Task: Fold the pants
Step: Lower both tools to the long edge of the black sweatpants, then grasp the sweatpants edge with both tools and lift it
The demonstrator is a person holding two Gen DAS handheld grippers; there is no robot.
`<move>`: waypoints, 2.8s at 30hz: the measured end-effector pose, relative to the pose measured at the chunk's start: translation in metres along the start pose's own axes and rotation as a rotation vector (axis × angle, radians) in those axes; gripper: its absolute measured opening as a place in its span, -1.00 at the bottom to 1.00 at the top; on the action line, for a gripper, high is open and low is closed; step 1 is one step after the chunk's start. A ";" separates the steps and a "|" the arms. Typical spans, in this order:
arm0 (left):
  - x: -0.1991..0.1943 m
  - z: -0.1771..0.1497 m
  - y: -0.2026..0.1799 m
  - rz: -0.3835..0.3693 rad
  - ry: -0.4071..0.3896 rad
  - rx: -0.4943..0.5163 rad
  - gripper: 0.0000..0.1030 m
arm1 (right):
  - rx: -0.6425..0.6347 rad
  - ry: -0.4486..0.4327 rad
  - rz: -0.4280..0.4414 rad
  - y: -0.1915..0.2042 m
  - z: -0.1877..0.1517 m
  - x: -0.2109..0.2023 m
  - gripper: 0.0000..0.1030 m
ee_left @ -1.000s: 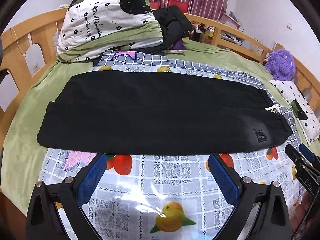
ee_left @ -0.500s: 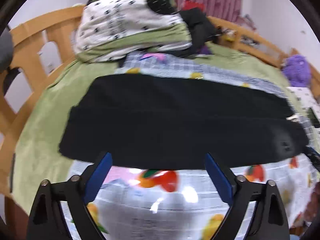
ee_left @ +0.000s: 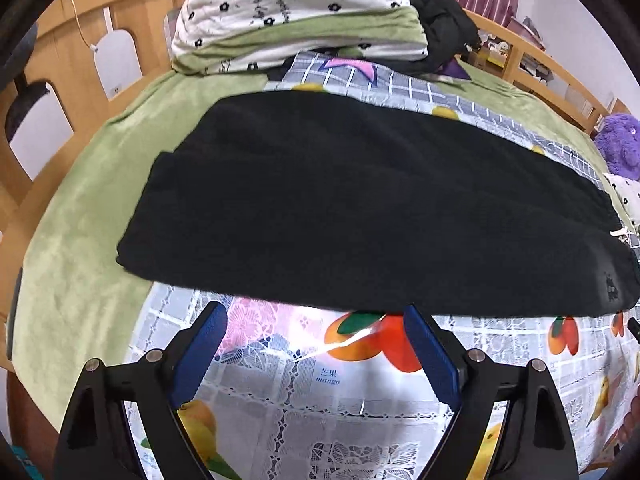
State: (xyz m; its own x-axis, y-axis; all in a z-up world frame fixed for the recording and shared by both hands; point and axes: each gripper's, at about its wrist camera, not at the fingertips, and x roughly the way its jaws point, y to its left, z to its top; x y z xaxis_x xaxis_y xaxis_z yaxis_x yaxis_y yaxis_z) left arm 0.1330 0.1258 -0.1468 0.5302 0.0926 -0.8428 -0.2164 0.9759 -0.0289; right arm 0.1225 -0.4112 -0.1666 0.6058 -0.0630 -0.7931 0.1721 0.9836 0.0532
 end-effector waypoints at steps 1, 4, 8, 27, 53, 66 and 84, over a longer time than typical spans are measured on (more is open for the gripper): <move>0.003 -0.001 0.000 -0.004 0.005 -0.002 0.73 | 0.008 0.000 0.000 -0.005 -0.001 0.000 0.39; 0.008 -0.003 -0.001 -0.005 0.015 0.002 0.73 | 0.029 -0.003 -0.002 -0.015 -0.004 -0.001 0.39; 0.014 -0.003 -0.003 -0.019 0.029 0.004 0.73 | 0.038 -0.015 -0.017 -0.022 -0.008 -0.002 0.39; 0.041 -0.017 0.032 -0.160 0.072 -0.127 0.72 | 0.105 0.009 0.017 -0.029 -0.010 0.014 0.33; 0.079 0.014 0.082 -0.212 0.051 -0.416 -0.85 | 0.464 0.026 0.269 -0.075 0.043 0.082 -0.70; 0.031 0.130 0.051 -0.193 -0.218 -0.232 -0.86 | 0.291 -0.205 0.313 -0.035 0.153 0.037 -0.78; 0.119 0.215 -0.004 0.005 -0.245 -0.137 -0.37 | 0.163 -0.112 0.150 0.033 0.240 0.160 -0.25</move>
State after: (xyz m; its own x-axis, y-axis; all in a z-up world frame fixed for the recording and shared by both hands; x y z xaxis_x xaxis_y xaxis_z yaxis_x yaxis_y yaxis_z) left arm 0.3731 0.1751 -0.1318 0.7080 0.1585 -0.6882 -0.3191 0.9411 -0.1116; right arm 0.4112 -0.4291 -0.1461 0.7144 0.0542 -0.6976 0.1915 0.9438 0.2694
